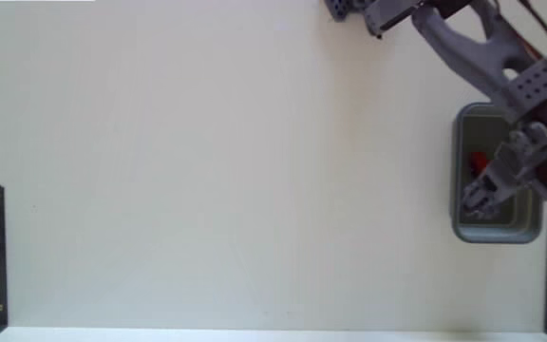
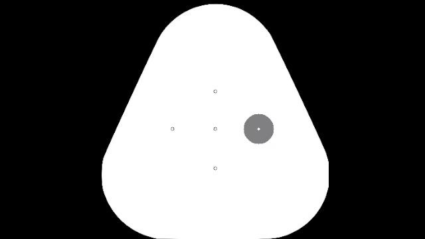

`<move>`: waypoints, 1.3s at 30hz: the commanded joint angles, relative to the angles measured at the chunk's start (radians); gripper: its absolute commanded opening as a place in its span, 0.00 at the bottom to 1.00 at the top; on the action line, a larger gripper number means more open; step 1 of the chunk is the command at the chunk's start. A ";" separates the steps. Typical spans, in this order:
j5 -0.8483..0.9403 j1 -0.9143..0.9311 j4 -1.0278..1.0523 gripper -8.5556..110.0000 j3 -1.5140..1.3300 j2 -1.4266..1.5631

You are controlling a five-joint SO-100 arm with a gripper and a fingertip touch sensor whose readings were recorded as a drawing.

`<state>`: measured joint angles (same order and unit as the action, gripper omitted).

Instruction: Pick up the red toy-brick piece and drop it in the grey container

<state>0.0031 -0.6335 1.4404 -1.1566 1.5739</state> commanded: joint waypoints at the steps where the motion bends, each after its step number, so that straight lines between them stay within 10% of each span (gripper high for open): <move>1: -0.003 0.002 -0.014 1.00 -0.022 0.079; 39: -0.003 0.346 -0.012 1.00 -0.469 0.530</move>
<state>0.0046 -0.3160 1.4389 -1.6061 2.0141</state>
